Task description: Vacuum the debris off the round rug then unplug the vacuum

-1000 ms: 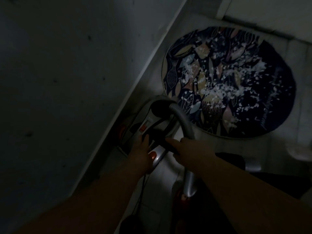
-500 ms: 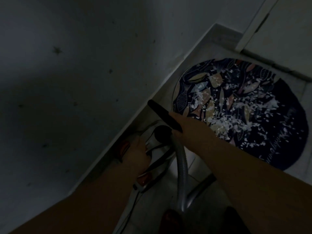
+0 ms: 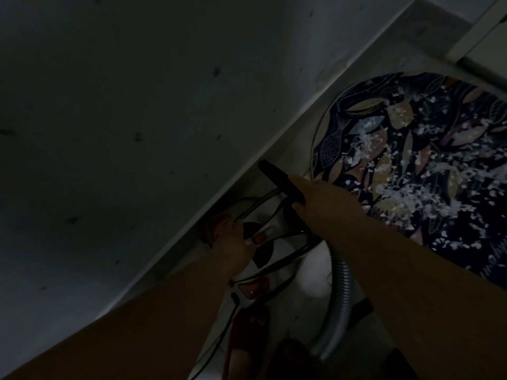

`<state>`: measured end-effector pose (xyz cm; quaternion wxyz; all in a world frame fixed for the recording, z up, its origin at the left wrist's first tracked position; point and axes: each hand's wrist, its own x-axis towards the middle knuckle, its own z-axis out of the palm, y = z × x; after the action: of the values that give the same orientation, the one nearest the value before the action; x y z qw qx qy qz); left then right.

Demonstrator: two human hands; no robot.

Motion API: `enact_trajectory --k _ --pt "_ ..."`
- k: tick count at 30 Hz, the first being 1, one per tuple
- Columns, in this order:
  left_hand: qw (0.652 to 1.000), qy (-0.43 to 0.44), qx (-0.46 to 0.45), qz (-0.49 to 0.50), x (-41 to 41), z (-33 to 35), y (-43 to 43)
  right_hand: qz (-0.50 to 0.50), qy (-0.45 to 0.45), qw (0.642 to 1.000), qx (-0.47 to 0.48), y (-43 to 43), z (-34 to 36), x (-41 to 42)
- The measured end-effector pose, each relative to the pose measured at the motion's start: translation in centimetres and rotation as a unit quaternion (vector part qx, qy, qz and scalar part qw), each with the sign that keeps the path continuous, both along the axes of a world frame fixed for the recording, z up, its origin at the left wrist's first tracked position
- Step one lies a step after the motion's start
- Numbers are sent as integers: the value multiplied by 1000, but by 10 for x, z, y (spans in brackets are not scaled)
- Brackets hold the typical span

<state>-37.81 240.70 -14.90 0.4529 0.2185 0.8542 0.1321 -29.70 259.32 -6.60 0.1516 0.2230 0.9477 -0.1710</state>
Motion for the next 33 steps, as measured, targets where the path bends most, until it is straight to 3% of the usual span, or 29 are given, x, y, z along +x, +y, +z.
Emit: enact_trajectory --k 14,25,33 --pt "994 -68 -72 56 -46 -88 6 7 -61 998 22 -4 -54 -37" --pt "990 -85 -105 51 -54 -100 12 24 -75 996 39 -5 -56 -45" --pt "986 -107 -116 51 -58 -101 15 7 -38 998 42 -8 -56 -48"
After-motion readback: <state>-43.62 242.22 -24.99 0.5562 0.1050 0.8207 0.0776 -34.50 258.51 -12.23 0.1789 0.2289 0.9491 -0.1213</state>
